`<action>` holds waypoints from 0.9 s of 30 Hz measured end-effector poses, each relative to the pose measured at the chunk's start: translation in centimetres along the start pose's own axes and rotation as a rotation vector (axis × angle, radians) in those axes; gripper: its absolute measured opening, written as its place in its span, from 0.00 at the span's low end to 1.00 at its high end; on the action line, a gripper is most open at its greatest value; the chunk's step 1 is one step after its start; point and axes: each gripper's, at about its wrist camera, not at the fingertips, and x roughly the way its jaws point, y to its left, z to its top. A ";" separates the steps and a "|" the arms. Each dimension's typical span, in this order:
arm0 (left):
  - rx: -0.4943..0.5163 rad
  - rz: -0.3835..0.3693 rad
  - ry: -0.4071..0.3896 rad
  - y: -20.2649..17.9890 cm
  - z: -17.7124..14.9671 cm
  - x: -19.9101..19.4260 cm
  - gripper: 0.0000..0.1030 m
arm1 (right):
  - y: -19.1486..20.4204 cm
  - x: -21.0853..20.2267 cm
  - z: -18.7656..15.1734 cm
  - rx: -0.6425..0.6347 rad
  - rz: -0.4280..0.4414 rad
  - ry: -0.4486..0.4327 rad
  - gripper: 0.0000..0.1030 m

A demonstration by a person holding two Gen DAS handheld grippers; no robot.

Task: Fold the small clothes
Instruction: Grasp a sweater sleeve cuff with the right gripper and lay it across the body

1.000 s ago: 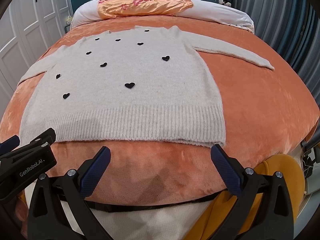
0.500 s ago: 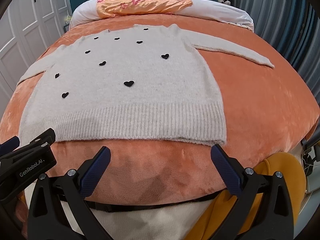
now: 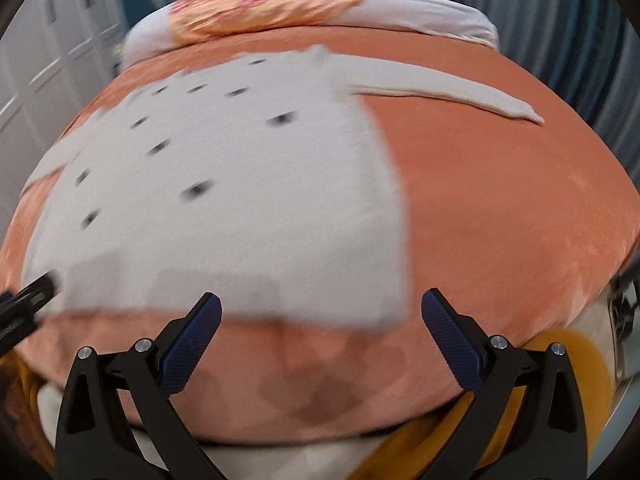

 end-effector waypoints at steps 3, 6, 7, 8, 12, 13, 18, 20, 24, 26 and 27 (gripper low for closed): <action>-0.010 -0.001 0.000 0.6 1.7 0.8 0.94 | -6.1 1.9 4.5 0.111 -0.035 -0.037 0.95; -0.032 0.000 -0.005 1.2 3.3 1.7 0.94 | -12.7 4.5 9.8 0.219 -0.069 -0.068 0.95; -0.040 0.004 -0.008 1.4 3.8 1.9 0.94 | -14.7 5.5 11.3 0.255 -0.063 -0.071 0.95; -0.049 0.014 -0.009 1.5 4.2 2.2 0.93 | -16.7 6.6 12.8 0.297 -0.058 -0.075 0.95; -0.094 0.016 -0.013 1.6 5.8 3.6 0.93 | -23.8 11.5 17.6 0.478 0.033 -0.103 0.95; -0.103 0.013 -0.012 1.5 6.1 3.8 0.93 | -24.6 12.4 18.3 0.508 0.033 -0.101 0.95; -0.155 -0.008 0.007 1.0 7.4 5.3 0.93 | -28.6 17.4 20.6 0.633 -0.007 -0.084 0.94; -0.147 -0.009 0.027 0.7 7.9 6.0 0.93 | -28.9 18.6 21.0 0.653 -0.019 -0.087 0.87; -0.093 0.005 0.020 0.1 9.1 6.8 0.93 | -28.4 20.0 23.4 0.647 -0.025 -0.103 0.37; -0.079 0.012 0.004 0.1 9.6 6.9 0.93 | -27.7 19.0 24.8 0.666 0.023 -0.152 0.11; -0.074 0.008 -0.003 0.1 10.0 7.0 0.93 | -26.7 18.1 25.8 0.656 0.069 -0.206 0.11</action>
